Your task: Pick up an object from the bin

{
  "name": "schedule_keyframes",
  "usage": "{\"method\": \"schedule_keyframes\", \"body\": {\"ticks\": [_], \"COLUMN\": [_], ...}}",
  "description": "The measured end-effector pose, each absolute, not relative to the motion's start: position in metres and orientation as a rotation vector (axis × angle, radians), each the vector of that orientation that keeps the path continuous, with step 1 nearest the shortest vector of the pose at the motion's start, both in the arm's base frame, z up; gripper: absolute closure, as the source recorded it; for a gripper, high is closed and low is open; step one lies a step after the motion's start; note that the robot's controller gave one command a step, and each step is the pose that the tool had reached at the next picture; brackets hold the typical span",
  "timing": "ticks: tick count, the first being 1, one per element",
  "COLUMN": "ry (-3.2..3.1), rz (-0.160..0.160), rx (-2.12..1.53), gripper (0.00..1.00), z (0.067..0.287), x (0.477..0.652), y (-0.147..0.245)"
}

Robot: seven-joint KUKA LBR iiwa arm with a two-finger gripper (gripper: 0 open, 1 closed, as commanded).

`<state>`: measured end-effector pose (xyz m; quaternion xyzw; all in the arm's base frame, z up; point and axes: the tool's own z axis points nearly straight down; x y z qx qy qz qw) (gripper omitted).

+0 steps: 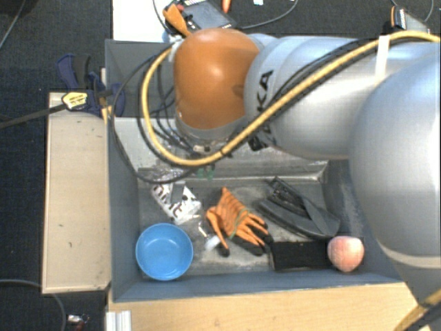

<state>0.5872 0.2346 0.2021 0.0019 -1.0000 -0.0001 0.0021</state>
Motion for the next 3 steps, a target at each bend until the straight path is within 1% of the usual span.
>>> {"method": "schedule_keyframes", "body": {"ticks": [1,2,3], "ry": [-3.145,-3.012,-3.062], "rz": [-0.003,-0.003,-0.004], "rx": [-0.004,0.883,0.731], "gripper": [0.0,0.0,0.0], "z": [0.207,0.069,0.136], "x": [0.589,0.499,0.518], "y": [0.233,0.235,0.256]}}
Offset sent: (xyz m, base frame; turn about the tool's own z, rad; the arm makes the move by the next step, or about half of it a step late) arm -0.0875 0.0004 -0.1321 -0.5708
